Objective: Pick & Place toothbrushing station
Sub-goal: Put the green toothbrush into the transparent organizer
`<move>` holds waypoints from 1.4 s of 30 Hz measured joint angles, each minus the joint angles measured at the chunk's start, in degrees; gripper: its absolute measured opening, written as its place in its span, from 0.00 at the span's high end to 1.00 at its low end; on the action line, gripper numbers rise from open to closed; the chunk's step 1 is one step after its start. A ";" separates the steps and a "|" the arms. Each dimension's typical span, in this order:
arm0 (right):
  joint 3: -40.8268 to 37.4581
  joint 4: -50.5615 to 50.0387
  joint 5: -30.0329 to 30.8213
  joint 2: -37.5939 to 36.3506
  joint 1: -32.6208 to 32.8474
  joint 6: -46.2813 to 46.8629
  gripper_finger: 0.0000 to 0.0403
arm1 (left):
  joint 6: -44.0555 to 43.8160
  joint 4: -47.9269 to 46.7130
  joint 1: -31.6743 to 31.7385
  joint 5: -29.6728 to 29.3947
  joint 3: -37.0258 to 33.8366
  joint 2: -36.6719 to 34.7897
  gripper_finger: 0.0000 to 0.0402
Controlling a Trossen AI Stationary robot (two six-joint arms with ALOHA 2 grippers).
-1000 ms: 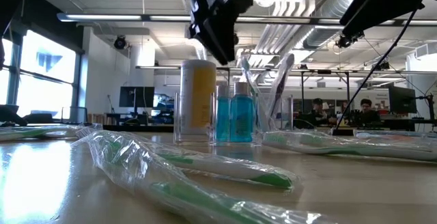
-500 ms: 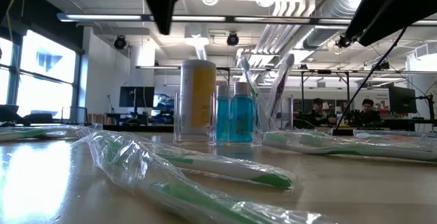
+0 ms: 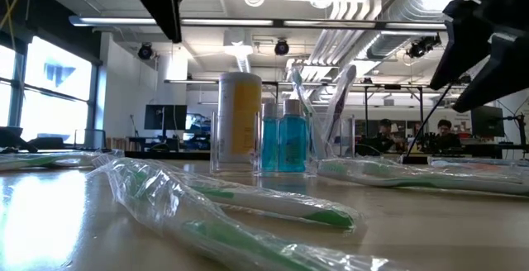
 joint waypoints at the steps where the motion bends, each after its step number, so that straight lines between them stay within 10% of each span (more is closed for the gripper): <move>1: 0.07 1.08 0.34 0.00 -0.01 -1.15 0.28 | 0.01 3.02 0.00 0.00 -3.07 -1.66 0.66; 14: 0.06 6.78 -3.38 0.09 -2.18 -1.33 0.28 | -3.34 51.30 0.02 -4.11 -31.25 -8.99 0.66; 42: -9.71 21.64 -26.54 0.12 -17.59 -17.91 0.28 | -3.35 58.07 -1.16 -3.74 -32.75 -7.70 0.66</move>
